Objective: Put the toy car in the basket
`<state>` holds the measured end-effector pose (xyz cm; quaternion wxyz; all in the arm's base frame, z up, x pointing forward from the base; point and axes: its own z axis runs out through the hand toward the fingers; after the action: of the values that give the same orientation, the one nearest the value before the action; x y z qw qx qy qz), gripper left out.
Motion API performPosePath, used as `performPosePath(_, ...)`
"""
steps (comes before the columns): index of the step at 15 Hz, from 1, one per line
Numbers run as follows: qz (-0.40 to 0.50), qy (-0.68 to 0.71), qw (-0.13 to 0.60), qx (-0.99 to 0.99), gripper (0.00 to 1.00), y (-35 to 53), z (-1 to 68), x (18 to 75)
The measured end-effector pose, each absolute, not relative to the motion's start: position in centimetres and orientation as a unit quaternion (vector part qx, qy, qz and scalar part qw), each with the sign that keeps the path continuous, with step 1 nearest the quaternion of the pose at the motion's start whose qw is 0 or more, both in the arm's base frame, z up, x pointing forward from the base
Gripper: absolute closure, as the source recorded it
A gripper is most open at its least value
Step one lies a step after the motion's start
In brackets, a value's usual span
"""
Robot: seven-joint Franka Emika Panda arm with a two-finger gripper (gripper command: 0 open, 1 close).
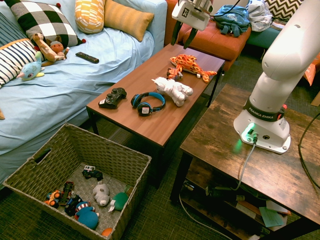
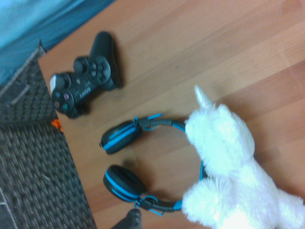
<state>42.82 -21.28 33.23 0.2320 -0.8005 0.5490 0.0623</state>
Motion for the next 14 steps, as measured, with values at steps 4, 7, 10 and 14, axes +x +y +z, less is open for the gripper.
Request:
performPosePath(4,0.12,0.609,0.196,-0.759,0.0,-24.5,27.7,48.6)
performPosePath(7,0.153,0.639,0.153,-0.739,0.0,-26.8,22.6,49.3)
performPosePath(10,0.175,0.652,0.137,-0.725,0.0,-28.7,19.3,49.0)
performPosePath(14,0.182,0.662,0.116,-0.717,0.0,-30.3,14.9,51.7)
